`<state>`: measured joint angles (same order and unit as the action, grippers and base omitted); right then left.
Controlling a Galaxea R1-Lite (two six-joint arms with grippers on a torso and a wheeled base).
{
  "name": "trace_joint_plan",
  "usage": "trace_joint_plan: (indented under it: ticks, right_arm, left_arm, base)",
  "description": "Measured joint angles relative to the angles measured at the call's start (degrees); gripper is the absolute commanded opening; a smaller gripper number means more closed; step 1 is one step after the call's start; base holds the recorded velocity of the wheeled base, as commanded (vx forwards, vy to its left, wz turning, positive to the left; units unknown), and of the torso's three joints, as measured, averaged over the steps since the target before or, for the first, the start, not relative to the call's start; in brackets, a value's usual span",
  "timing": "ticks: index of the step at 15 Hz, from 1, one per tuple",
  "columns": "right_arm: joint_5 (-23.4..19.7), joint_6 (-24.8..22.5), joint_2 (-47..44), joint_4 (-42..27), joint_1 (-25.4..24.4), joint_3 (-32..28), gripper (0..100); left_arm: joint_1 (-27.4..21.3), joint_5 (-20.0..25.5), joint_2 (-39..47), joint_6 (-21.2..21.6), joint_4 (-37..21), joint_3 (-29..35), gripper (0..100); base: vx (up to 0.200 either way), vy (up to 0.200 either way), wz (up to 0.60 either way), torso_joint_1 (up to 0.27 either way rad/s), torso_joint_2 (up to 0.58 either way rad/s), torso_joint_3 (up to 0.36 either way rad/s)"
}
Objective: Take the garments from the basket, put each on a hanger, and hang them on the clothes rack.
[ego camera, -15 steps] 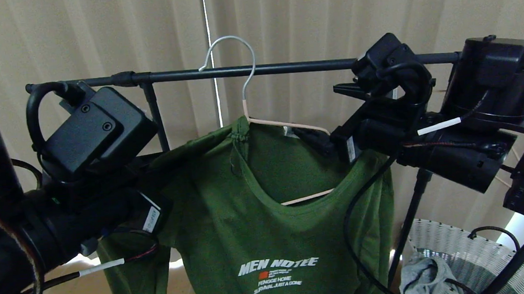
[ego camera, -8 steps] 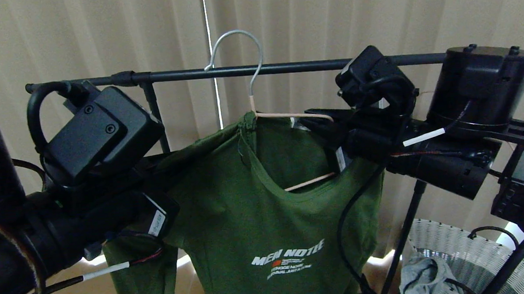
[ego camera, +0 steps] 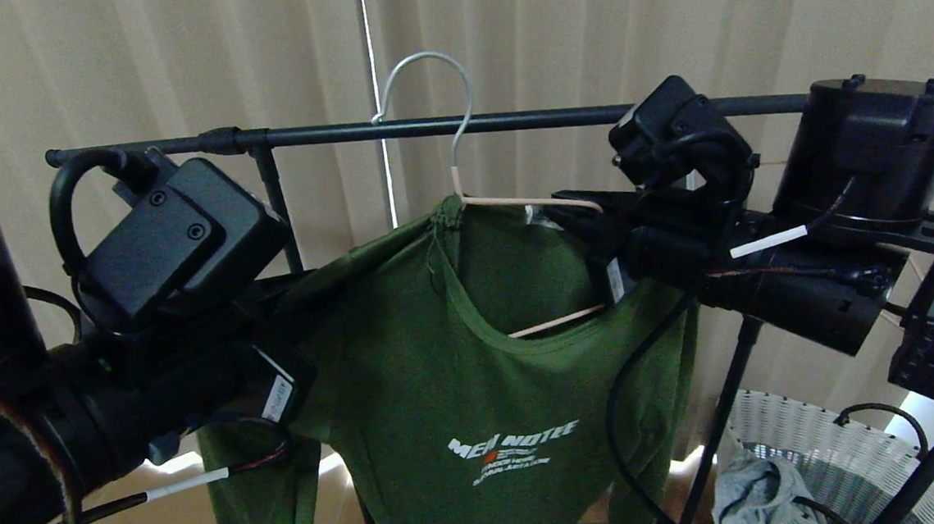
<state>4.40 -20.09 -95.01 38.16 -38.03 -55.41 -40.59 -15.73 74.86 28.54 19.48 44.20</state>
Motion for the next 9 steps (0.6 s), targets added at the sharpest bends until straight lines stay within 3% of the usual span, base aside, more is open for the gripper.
trace_joint_plan:
  ticks: [3,5,9]
  right_arm:
    - [2.62,0.09,1.68,0.21,1.51,2.02,0]
    - [2.74,0.04,3.28,0.10,3.52,3.60,0]
    - [2.51,0.12,7.28,0.10,6.84,5.27,0]
  left_arm:
    - [0.05,1.79,-1.77,-0.21,-0.22,-1.34,100]
    - [0.52,4.49,-3.54,-0.38,-0.16,-2.86,100]
    - [4.41,5.22,-5.44,-1.48,0.13,-6.67,100]
  base:
    - [0.000,0.000,0.00,0.000,0.00,0.000]
    - [0.000,0.000,0.00,0.000,0.00,0.000]
    - [0.000,0.000,0.00,0.000,0.00,0.000]
